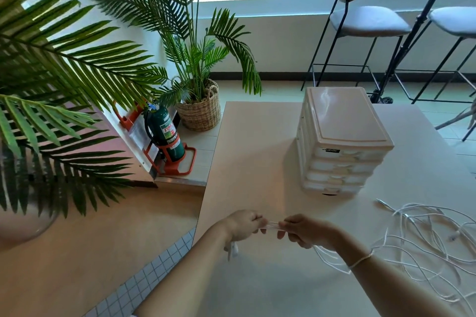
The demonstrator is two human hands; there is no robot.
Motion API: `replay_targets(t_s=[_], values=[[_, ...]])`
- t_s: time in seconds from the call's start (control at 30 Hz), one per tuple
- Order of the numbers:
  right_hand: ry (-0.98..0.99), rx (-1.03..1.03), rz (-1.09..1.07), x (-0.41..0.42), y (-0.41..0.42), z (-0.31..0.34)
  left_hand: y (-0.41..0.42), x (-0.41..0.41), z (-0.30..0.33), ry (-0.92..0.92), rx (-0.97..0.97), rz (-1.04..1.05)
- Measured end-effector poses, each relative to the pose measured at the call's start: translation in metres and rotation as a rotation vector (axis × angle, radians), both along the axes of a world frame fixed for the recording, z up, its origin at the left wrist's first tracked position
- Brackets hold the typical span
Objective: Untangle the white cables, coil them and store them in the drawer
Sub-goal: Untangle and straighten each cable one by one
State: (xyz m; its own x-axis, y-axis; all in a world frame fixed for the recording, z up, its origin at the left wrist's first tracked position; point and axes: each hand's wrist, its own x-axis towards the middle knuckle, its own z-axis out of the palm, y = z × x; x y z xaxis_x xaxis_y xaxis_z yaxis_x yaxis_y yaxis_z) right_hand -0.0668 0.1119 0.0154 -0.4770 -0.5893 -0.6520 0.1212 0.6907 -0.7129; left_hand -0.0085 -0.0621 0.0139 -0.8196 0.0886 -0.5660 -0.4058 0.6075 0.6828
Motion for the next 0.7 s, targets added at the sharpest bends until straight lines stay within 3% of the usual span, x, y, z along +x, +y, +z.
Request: replay_targets(t_s=[0.17, 0.3, 0.4, 0.5, 0.6, 0.7], values=[[0.102, 0.038, 0.095, -0.011, 0.012, 0.004, 0.003, 0.001, -0.002, -0.022, -0.041, -0.049], [0.2, 0.085, 0.22, 0.006, 0.003, 0.007, 0.0, -0.009, -0.003, 0.078, -0.177, -0.039], [0.131, 0.146, 0.304, 0.014, 0.003, 0.008, 0.007, -0.012, -0.006, 0.081, -0.211, -0.027], [0.14, 0.181, 0.225, -0.003, 0.005, 0.013, 0.007, -0.012, -0.003, 0.096, -0.208, -0.012], [0.275, 0.128, 0.023, -0.017, 0.002, 0.009, 0.01, -0.012, 0.003, 0.062, -0.148, -0.108], [0.415, 0.142, -0.01, -0.017, 0.0, 0.003, 0.013, -0.011, 0.009, 0.037, -0.187, -0.198]])
